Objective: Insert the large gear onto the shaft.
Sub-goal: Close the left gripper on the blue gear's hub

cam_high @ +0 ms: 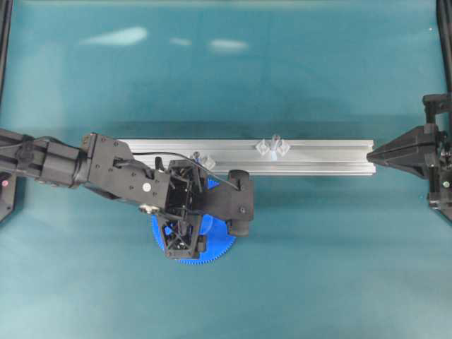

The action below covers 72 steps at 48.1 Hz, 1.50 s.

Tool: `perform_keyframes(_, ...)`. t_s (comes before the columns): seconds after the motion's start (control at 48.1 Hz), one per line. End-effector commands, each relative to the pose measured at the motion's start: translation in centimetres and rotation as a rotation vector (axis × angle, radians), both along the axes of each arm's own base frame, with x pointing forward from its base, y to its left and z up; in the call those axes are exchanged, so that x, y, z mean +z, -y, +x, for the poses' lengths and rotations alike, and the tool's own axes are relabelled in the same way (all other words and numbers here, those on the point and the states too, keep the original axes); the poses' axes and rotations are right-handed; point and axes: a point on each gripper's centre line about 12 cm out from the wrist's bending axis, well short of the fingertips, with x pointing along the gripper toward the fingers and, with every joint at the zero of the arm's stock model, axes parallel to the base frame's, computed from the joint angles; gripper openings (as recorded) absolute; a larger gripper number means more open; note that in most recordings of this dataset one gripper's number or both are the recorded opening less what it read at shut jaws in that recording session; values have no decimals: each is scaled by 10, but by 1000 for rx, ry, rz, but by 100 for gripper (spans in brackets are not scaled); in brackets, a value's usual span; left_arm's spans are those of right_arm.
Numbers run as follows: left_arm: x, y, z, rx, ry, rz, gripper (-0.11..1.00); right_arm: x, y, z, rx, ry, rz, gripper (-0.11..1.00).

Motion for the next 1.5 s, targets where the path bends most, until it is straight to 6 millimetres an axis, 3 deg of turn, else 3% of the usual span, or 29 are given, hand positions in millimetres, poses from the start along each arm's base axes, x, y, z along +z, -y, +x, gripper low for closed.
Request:
perform_keyframes(0.0,2,1,-3,-8,-12,4,95,4,0,2,-6,10,9,2)
perform_keyframes(0.998,-1,1,-7,-5,-50,9,94,4,0,2,-6,10,9,2)
perform_keyframes(1.122,1,1,-7,-5,-50,9,89,4,0,2,-6,8,10,2)
perform_keyframes(1.247,2,1,-6,-7,-47,9,76,4,0,2,-6,10,9,2)
perform_keyframes(1.475,3,1,-5,-13,-44,10,76,3,0,2,-6,8,10,2)
